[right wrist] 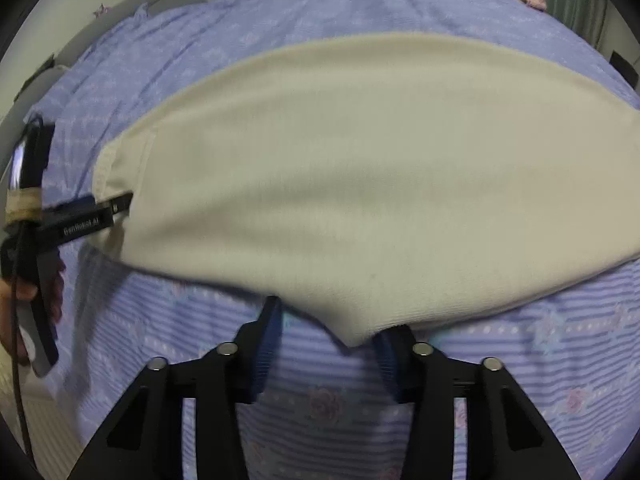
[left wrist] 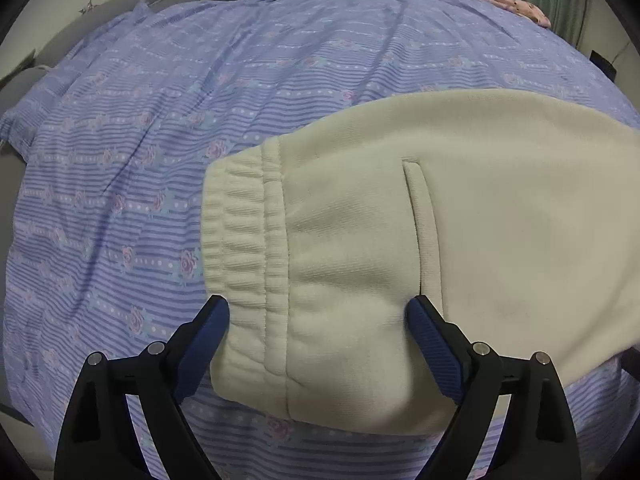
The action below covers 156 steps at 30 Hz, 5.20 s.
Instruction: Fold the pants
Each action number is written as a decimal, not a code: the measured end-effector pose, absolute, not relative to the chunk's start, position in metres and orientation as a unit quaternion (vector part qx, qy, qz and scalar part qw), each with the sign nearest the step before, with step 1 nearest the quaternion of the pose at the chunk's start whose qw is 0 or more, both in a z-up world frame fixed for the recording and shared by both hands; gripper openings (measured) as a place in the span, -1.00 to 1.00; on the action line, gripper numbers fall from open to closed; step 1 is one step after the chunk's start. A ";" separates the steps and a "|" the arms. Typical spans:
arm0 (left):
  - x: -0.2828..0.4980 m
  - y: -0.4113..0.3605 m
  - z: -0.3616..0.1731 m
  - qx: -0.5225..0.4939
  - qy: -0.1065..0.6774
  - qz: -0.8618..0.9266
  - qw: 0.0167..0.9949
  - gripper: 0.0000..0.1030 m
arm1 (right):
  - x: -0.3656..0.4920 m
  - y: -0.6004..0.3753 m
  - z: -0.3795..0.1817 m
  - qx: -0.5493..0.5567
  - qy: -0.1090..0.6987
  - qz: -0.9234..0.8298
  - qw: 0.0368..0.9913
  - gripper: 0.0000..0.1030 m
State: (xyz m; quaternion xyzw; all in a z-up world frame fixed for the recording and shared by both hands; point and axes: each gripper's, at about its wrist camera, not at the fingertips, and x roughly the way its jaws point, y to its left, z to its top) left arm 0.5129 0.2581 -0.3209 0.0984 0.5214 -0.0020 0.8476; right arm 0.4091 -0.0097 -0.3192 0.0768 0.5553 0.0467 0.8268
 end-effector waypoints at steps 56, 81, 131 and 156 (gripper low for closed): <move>0.389 -0.269 -0.245 0.193 0.392 -0.255 0.863 0.57 | 0.339 -0.533 -0.211 0.108 0.399 -0.189 0.891 0.22; 0.416 -0.325 -0.311 0.238 0.434 -0.311 0.811 -0.83 | 0.393 -0.600 -0.301 0.141 0.442 -0.234 0.854 -0.77; 0.400 -0.349 -0.321 0.263 0.460 -0.314 0.788 -0.21 | 0.354 -0.608 -0.305 0.303 0.402 -0.207 0.839 0.15; 0.390 -0.305 -0.224 0.126 0.454 -0.236 0.850 0.01 | 0.392 -0.584 -0.236 0.269 0.361 -0.182 0.874 -0.60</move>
